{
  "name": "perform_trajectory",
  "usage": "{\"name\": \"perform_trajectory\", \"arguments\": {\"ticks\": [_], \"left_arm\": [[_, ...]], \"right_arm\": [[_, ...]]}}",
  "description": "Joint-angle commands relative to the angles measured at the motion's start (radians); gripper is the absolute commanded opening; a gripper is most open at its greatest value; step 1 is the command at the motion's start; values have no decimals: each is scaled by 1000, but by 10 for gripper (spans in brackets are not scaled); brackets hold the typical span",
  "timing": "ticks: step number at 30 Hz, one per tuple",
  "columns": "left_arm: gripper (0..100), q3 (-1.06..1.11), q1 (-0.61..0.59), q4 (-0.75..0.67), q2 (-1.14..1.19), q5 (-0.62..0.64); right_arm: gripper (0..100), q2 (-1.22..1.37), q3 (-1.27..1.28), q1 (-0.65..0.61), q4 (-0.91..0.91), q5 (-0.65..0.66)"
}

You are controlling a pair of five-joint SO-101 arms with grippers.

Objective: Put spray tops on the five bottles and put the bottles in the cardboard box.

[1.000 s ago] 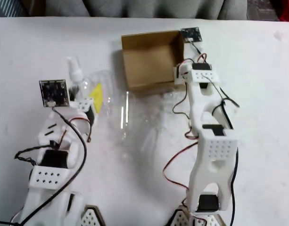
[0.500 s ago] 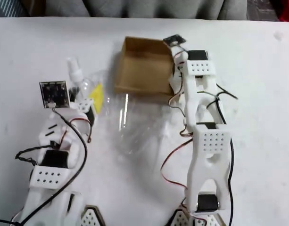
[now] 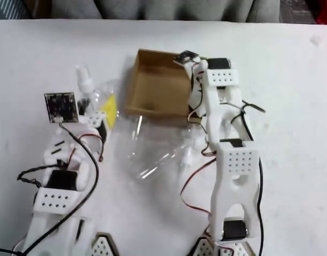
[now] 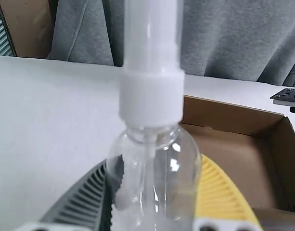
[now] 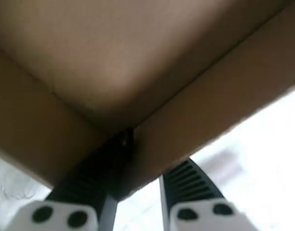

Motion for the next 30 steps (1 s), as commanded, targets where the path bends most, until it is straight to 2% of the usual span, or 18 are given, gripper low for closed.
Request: {"name": "perform_trajectory", "arguments": {"ticks": [1, 9, 11, 13, 17, 19, 26, 30], "left_arm": [[21, -15, -2, -31, 2, 2], [21, -15, -1, -31, 2, 2], [21, -15, -1, -29, 2, 2], [21, -15, -1, -28, 2, 2], [21, -14, -1, -26, 2, 2], [21, -14, -2, -26, 2, 2], [21, -12, -2, -29, 2, 2], [21, -12, -2, -31, 2, 2]], "right_arm": [[17, -130, 152, -24, -59, 17], [21, -418, 617, -76, -341, 21], [29, -456, 672, -90, -374, 69], [81, -467, 684, -107, -377, 126], [231, -473, 681, -108, -375, 137], [269, -487, 669, -107, -352, 137], [272, -593, 531, -97, -97, 137], [224, -671, 508, -93, 24, 133]]}}
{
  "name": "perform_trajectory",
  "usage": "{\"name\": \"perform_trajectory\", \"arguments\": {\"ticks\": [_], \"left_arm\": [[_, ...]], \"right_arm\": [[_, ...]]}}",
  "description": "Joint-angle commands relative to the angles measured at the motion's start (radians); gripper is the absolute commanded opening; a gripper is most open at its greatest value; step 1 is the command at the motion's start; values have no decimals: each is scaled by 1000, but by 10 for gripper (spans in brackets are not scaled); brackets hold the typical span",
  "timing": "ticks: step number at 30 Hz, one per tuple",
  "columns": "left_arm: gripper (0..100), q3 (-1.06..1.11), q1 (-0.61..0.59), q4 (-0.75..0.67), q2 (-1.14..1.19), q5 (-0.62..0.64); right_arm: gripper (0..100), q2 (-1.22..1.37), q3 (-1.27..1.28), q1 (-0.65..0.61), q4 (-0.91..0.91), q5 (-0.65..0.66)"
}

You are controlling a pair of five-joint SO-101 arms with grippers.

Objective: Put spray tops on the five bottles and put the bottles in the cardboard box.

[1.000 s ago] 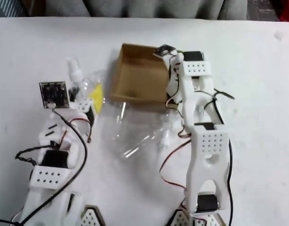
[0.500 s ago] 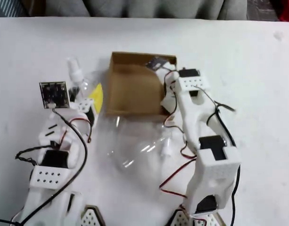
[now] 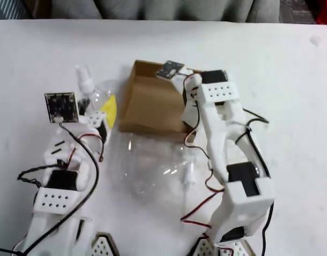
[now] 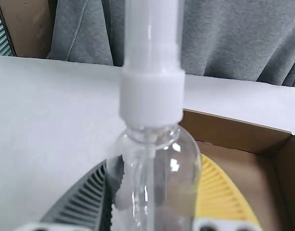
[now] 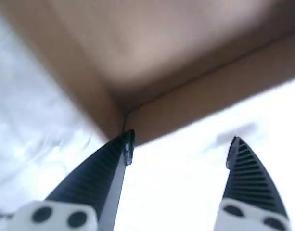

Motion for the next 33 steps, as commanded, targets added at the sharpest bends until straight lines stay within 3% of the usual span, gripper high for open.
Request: {"name": "perform_trajectory", "arguments": {"ticks": [1, 5, 9, 18, 27, 33], "left_arm": [[21, -12, -4, -32, 2, 2], [21, -15, -1, -38, 2, 8], [21, -17, 15, -106, 2, 3], [21, -186, 24, -118, 21, 0], [21, -559, 119, -130, 460, 0], [22, -669, 137, -419, 799, 0]], "right_arm": [[190, -116, -49, 1, 107, 2], [12, -196, 12, 15, 189, -2], [15, -292, 166, 70, 147, -43], [16, -449, 494, 225, 13, -49], [16, -506, 829, 236, -291, -75], [16, -498, 980, 229, -573, -230]]}}
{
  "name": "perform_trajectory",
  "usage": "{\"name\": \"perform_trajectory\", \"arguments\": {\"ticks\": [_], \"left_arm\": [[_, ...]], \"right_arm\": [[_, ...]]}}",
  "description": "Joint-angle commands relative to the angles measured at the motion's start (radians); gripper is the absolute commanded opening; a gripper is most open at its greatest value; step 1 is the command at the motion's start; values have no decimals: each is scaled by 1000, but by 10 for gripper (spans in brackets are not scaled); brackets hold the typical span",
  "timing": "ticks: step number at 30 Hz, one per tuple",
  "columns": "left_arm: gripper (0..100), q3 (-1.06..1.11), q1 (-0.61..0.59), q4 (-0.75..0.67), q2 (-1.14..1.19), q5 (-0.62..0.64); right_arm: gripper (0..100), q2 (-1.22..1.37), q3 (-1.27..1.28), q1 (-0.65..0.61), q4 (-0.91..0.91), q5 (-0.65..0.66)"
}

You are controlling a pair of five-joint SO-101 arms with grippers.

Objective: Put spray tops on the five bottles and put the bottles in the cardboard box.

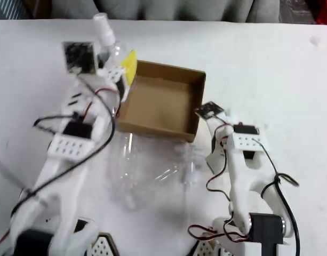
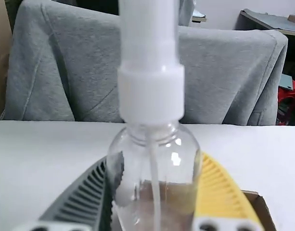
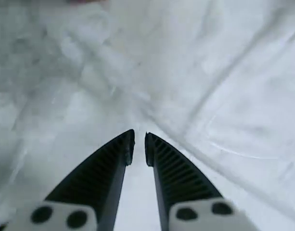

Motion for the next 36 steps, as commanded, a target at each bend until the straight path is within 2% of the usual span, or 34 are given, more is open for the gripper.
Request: {"name": "perform_trajectory", "arguments": {"ticks": [1, 4, 7, 9, 16, 25, 31, 36], "left_arm": [[22, -118, 35, -267, 232, 0], [22, -120, 61, -439, 367, 0], [23, -124, 85, -603, 487, 0], [23, -161, 94, -658, 558, 0], [23, -344, 76, -661, 754, 0], [23, -437, 42, -660, 880, 0], [23, -470, 38, -660, 955, -107], [23, -506, 35, -660, 1001, -109]], "right_arm": [[16, -28, 46, 5, -147, -49], [16, -28, 91, 12, -229, -54], [16, -31, 107, 8, -239, -48], [16, -28, 107, 8, -242, -46], [16, -27, 107, 7, -262, -46], [16, -27, 109, 5, -263, -44], [16, -27, 109, 5, -263, -44], [16, -27, 109, 5, -263, -44]]}}
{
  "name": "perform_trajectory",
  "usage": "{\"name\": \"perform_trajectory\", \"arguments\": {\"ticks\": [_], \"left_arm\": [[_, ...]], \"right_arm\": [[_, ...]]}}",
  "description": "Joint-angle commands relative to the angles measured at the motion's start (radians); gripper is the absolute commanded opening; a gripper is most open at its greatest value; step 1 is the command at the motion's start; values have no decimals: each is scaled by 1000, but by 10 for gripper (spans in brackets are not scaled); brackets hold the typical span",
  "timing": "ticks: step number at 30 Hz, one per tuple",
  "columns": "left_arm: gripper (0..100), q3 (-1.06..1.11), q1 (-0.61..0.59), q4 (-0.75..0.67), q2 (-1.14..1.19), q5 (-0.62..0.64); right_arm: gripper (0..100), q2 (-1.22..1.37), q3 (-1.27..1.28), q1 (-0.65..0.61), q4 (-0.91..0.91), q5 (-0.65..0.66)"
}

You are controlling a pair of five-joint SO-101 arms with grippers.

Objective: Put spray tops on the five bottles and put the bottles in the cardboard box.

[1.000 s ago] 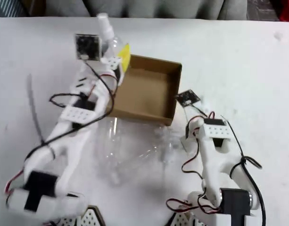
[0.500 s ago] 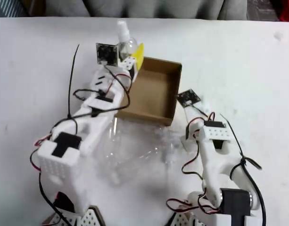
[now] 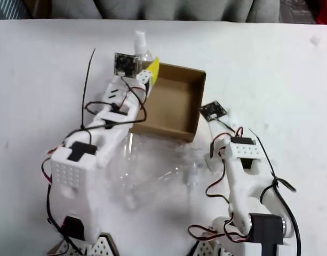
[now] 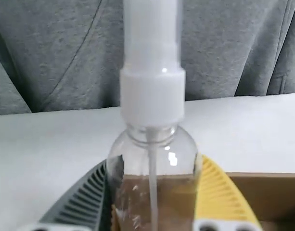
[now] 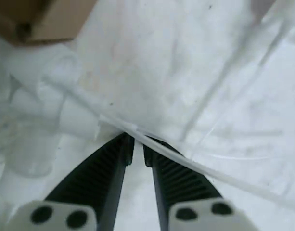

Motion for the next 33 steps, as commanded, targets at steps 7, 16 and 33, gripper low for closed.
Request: {"name": "perform_trajectory", "arguments": {"ticks": [7, 16, 33], "left_arm": [[23, -149, -24, -34, 74, -18], [24, -157, -25, -34, 105, -18], [245, -155, -56, 68, 96, -9]], "right_arm": [[16, -25, -3, 4, -16, -2], [16, -25, -3, 4, -16, -2], [16, -25, -3, 2, -16, -2]]}}
